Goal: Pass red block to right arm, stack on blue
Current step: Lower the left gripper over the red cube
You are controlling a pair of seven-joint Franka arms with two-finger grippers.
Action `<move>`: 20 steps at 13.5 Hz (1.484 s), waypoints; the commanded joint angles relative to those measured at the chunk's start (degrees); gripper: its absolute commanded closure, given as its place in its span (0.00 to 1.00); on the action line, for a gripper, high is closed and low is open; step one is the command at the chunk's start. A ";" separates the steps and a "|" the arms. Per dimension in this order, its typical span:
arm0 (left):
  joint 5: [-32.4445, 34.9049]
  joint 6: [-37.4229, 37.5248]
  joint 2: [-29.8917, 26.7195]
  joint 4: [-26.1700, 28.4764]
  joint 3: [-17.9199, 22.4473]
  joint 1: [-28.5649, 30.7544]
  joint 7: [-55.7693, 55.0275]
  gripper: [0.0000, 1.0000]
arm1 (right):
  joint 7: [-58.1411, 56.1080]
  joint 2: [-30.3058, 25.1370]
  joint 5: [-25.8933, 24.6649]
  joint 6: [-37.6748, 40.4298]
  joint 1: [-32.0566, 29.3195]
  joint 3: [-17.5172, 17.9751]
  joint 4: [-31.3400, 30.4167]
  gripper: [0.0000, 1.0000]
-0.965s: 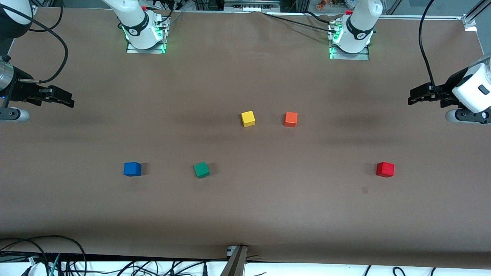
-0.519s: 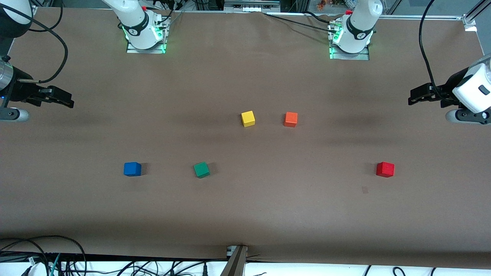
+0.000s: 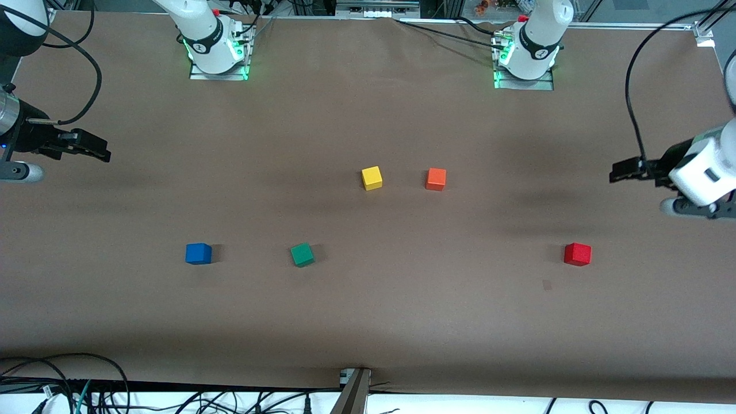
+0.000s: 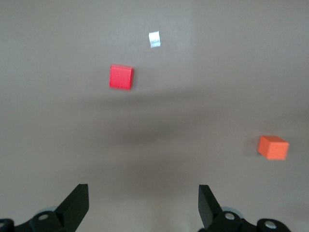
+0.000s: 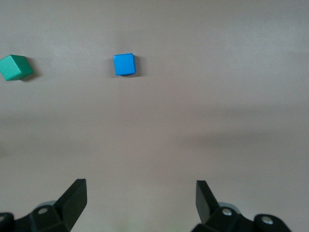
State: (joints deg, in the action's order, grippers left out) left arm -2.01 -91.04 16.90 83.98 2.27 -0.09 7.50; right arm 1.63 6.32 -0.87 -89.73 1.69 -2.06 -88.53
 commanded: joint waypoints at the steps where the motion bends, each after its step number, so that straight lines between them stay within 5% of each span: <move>1: 1.22 -5.53 6.72 -1.98 -0.07 0.78 3.22 0.00 | -0.75 0.27 0.43 0.09 -0.11 0.13 0.91 0.00; 7: 1.13 -17.48 15.26 0.82 -0.15 2.37 8.04 0.00 | -0.75 0.27 0.52 0.09 -0.19 0.13 0.91 0.00; 15: 1.13 -36.73 19.22 10.75 -0.16 3.78 11.57 0.00 | -0.75 0.27 0.61 0.09 -0.28 0.13 0.91 0.00; 20: 1.13 -40.17 20.72 12.43 -0.16 3.95 11.57 0.00 | -0.75 0.27 0.52 0.09 -0.20 0.13 0.91 0.00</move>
State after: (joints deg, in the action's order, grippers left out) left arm -1.95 -129.14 37.72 95.13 2.32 3.39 18.14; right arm 1.63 6.37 -0.87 -89.75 1.70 -2.05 -88.48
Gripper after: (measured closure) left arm 0.000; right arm 0.000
